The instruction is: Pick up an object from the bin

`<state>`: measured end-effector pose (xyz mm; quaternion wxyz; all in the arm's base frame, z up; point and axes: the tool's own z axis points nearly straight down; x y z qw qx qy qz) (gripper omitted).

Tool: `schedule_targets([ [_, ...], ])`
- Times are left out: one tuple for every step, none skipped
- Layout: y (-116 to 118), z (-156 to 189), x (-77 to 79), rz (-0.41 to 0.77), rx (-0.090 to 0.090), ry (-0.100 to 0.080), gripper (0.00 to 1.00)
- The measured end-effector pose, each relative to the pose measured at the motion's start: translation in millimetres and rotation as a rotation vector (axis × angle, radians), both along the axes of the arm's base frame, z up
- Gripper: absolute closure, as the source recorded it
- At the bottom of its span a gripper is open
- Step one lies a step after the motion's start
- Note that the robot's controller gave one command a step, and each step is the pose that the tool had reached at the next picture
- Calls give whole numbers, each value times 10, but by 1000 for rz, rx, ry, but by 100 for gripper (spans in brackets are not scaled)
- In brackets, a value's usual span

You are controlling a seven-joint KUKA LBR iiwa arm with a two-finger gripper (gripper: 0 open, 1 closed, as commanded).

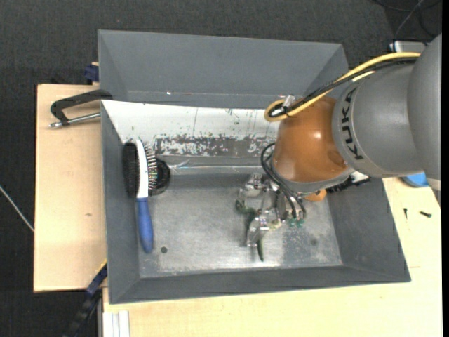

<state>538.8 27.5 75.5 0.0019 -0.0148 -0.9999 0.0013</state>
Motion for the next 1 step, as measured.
schedule_targets([
  [58, 38, 7, 7, 4, -5, 100],
])
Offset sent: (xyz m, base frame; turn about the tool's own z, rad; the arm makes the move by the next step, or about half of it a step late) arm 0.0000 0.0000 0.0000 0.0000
